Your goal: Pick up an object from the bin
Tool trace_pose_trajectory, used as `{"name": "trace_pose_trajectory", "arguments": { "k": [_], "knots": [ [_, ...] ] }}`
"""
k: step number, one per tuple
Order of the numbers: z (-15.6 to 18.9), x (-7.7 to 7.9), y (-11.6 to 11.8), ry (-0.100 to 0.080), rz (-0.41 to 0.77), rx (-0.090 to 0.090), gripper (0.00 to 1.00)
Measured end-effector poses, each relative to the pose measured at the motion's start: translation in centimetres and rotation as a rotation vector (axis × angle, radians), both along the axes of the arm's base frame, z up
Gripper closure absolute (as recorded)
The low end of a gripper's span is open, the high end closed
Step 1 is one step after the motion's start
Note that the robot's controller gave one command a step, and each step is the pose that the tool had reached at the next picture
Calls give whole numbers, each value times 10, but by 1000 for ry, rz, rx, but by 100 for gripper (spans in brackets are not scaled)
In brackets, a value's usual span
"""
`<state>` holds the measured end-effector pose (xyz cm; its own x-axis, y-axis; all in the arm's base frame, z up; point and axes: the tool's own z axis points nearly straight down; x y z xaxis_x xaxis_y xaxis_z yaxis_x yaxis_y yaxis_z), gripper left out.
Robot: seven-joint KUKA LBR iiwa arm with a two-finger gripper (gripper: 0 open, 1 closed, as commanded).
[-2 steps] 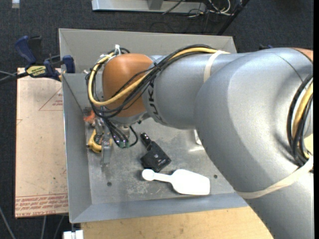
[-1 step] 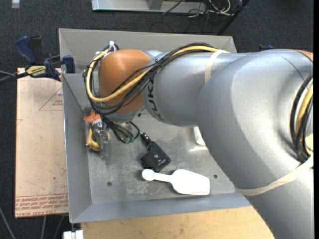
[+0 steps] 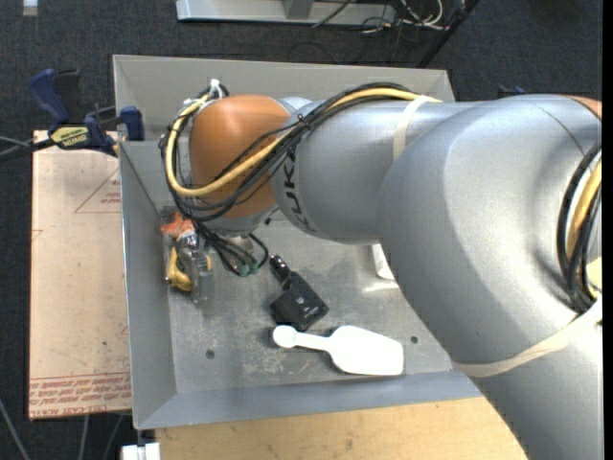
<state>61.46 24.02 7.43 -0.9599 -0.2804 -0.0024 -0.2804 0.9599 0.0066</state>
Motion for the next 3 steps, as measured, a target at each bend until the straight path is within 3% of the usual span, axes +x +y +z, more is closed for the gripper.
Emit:
{"name": "trace_pose_trajectory", "arguments": {
  "k": [3],
  "knots": [
    [7,-1,0,2,-2,0,100]
  ]
}}
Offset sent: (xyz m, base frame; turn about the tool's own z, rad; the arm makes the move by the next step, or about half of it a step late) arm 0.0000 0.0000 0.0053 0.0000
